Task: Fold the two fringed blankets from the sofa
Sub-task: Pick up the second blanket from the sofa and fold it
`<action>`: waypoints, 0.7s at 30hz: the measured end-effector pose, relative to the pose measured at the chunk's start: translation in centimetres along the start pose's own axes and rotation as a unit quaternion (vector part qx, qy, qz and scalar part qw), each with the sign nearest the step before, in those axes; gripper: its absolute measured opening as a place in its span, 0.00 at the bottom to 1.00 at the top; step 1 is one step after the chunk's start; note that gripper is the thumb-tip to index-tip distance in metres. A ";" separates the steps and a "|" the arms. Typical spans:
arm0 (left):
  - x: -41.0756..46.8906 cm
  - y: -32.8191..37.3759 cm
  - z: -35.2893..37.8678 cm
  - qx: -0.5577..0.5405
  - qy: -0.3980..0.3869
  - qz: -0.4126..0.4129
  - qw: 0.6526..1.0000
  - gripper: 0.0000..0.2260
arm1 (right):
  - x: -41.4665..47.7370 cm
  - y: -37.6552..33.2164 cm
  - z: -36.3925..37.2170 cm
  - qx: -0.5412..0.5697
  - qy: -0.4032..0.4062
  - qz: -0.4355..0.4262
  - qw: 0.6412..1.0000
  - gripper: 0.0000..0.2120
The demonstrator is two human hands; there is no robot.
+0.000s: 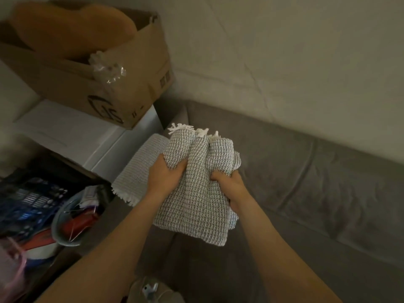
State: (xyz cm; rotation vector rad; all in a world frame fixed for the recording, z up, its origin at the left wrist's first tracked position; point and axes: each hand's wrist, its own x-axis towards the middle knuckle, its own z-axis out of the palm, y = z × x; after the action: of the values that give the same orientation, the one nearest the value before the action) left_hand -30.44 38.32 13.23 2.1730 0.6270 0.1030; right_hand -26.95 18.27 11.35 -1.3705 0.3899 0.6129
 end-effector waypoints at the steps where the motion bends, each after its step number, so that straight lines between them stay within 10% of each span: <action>1: 1.6 -0.9 -0.9 0.011 -0.001 0.004 1.000 0.29 | 1.2 0.1 1.8 -0.002 0.004 0.001 1.000 0.25; 9: 13.4 -7.3 -6.7 0.096 0.007 -0.021 0.995 0.33 | 9.5 2.2 14.5 -0.058 0.006 -0.032 0.998 0.14; 15: 20.3 -11.5 -9.2 0.171 0.039 0.023 0.984 0.39 | 16.0 4.8 21.0 -0.127 0.003 -0.058 0.990 0.31; 21: 21.4 -17.5 -7.6 0.341 -0.297 0.037 0.891 0.54 | 18.1 5.9 23.5 -0.404 0.146 0.043 0.902 0.61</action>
State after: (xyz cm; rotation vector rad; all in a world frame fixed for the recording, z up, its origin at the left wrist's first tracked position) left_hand -20.98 62.83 1.70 2.6952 0.2257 -0.8347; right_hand -18.48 44.97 0.02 -2.2711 0.4592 0.6750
